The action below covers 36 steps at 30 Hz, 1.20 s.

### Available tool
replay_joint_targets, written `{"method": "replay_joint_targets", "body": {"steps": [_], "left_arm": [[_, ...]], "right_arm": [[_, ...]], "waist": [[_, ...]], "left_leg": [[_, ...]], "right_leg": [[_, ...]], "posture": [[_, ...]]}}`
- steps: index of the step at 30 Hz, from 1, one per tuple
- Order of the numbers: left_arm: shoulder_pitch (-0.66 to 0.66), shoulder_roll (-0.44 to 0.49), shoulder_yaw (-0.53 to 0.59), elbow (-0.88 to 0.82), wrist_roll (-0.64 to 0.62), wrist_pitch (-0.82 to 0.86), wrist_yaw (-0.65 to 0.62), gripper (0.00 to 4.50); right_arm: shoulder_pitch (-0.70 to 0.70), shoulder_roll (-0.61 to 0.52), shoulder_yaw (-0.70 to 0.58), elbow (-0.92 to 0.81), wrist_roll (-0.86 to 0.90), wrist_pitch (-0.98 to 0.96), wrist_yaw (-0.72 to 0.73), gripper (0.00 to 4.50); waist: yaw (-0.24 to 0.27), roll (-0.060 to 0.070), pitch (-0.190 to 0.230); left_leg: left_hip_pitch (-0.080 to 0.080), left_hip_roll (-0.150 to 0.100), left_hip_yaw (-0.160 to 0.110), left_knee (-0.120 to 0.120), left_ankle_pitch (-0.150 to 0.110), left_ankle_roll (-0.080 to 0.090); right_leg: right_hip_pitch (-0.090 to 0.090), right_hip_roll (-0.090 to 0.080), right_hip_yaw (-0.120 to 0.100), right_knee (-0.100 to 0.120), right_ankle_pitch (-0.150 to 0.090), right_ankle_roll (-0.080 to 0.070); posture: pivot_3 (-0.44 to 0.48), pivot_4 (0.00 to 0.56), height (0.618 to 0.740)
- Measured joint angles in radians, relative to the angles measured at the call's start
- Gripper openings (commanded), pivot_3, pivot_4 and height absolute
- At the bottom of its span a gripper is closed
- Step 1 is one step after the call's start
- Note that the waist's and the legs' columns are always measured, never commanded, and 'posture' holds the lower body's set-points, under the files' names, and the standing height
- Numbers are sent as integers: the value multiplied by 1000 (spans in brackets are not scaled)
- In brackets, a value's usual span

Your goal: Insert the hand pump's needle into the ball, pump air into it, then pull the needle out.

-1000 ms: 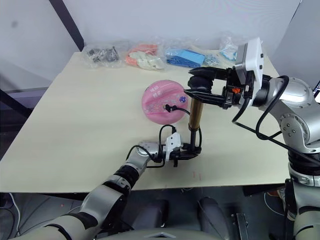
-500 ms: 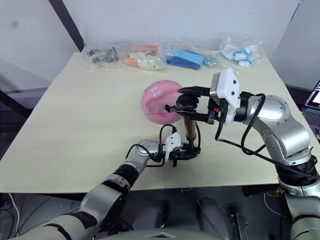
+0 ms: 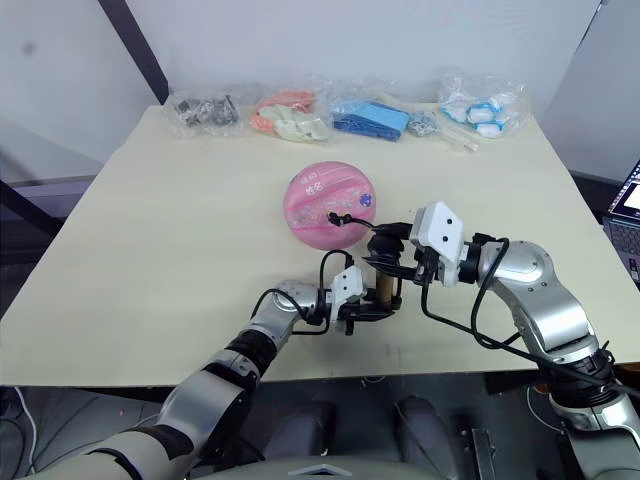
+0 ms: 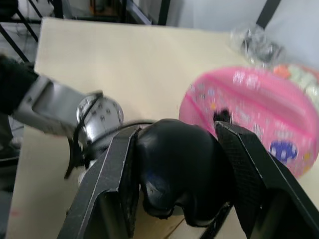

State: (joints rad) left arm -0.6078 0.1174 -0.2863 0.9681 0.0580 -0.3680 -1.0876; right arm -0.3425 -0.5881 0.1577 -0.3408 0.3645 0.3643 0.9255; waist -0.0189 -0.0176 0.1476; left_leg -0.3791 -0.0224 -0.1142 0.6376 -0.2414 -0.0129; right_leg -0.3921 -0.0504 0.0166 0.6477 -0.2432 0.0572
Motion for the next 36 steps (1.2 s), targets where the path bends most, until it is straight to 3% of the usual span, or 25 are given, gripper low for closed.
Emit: {"method": "replay_joint_targets", "body": {"steps": [4, 19, 28, 36], "left_arm": [[1, 0, 0, -4, -1, 0, -3, 1073], [2, 1, 0, -14, -4, 0, -17, 1073], [2, 1, -2, -16, -3, 3, -18, 1073], [2, 5, -13, -15, 5, 12, -7, 1073]], "right_arm": [[-46, -15, -8, 4, 15, 40, 27, 1943], [-427, -132, -189, -30, 347, 309, 116, 1943], [-426, -123, -188, -16, 360, 320, 104, 1943], [-200, -66, -102, -41, 205, 126, 89, 1943]], "waist": [[0, 0, 1], [2, 3, 6], [2, 3, 6], [1, 0, 1]], "left_leg": [[-1, 0, 0, 0, 0, 0], [-4, 0, -1, -1, 0, 0], [-4, 0, -1, -1, 0, 0], [0, 0, 0, -1, 0, 0]], "right_leg": [[-1, 0, 0, 0, 0, 0], [-3, -1, 0, -1, 0, 0], [-4, -1, 0, -1, 0, -1], [0, 0, 0, -1, 0, 0]], "posture": [[0, 150, 740], [0, 150, 740], [0, 150, 740], [0, 150, 740]]}}
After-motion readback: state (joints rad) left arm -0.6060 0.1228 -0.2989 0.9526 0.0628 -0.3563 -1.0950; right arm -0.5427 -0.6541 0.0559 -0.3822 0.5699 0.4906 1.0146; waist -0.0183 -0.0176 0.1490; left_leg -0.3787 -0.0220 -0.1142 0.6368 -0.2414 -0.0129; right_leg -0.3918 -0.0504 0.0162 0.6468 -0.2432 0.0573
